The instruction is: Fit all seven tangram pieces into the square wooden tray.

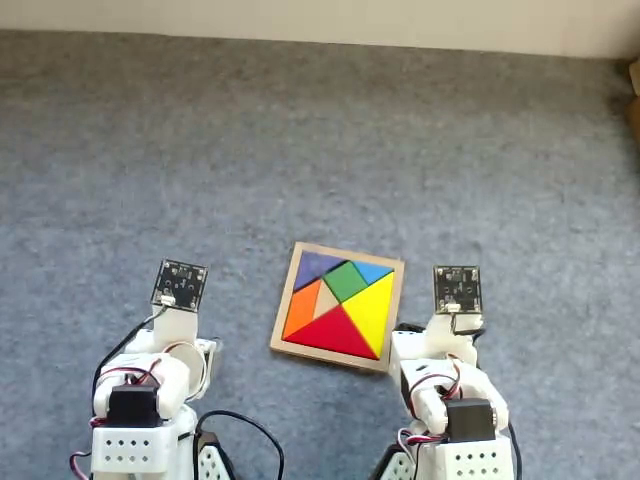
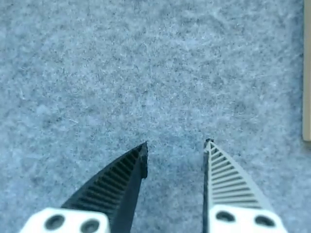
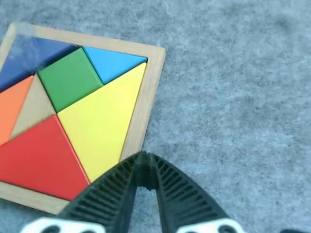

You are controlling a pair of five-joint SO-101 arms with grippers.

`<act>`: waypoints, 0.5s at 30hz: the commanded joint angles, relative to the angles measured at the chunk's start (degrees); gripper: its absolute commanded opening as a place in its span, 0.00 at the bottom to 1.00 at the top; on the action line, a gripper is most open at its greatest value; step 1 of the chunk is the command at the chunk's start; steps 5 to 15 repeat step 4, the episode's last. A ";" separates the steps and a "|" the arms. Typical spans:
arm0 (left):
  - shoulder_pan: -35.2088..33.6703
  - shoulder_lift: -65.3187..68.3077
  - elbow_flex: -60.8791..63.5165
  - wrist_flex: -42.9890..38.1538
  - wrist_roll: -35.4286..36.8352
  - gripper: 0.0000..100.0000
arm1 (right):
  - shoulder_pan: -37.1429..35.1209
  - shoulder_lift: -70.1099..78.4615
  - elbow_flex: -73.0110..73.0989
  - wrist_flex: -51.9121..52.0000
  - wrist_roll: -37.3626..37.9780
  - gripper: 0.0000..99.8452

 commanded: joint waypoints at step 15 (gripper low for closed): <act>-0.66 -2.42 1.19 0.18 0.62 0.19 | 0.48 -0.57 5.05 0.31 -0.18 0.00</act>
